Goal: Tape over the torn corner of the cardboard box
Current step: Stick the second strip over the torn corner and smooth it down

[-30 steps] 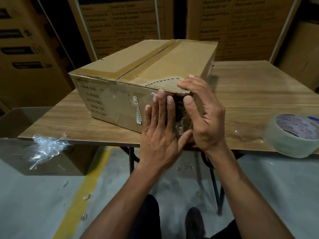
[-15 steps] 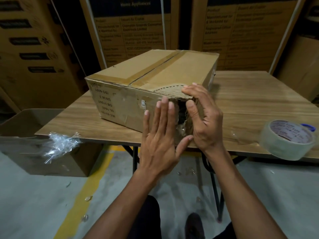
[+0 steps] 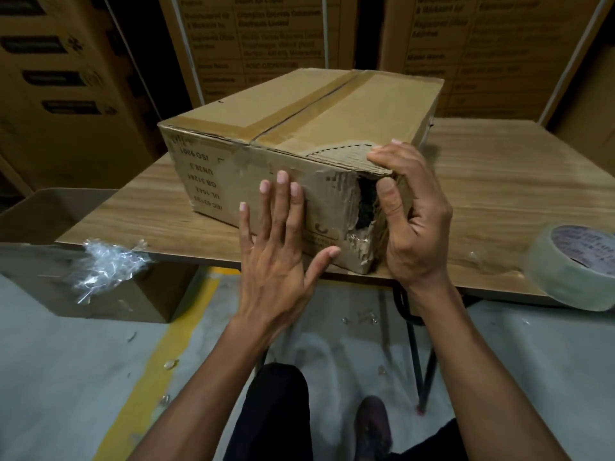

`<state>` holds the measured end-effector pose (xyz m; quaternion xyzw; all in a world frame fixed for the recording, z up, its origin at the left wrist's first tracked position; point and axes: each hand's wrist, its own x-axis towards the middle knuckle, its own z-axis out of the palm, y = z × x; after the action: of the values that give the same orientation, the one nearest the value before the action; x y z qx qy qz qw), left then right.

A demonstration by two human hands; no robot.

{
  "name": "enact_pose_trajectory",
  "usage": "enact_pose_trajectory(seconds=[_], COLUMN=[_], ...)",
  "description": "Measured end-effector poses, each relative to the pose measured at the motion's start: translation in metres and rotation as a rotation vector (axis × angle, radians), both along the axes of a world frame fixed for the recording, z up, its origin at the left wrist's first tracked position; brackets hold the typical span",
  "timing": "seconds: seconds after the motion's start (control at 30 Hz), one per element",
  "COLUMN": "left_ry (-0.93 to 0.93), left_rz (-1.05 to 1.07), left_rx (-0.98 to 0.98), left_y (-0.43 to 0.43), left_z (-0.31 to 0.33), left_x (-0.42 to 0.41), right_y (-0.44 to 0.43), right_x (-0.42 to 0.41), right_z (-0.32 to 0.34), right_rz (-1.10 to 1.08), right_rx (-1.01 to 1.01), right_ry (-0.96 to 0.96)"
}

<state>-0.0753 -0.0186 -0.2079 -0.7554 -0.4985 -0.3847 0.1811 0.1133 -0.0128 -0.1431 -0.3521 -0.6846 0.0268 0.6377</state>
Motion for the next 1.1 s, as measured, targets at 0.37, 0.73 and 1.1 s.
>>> enact_pose_trajectory(seconds=[0.37,0.73,1.1], left_ry=[0.015,0.052,-0.018], left_rz=[-0.183,-0.222,-0.305], left_rx=[0.297,0.203,0.146], left_y=[0.046,0.038,0.033], left_z=[0.045,0.052,0.058], left_x=[-0.003,-0.013,-0.02], right_y=[-0.002,-0.004,-0.001], right_x=[0.006,0.007,0.021], right_z=[-0.001,0.0,0.007], right_rz=[-0.007,0.055,0.059], right_rx=[-0.022,-0.076,-0.131], right_ry=[-0.082,-0.111,-0.209])
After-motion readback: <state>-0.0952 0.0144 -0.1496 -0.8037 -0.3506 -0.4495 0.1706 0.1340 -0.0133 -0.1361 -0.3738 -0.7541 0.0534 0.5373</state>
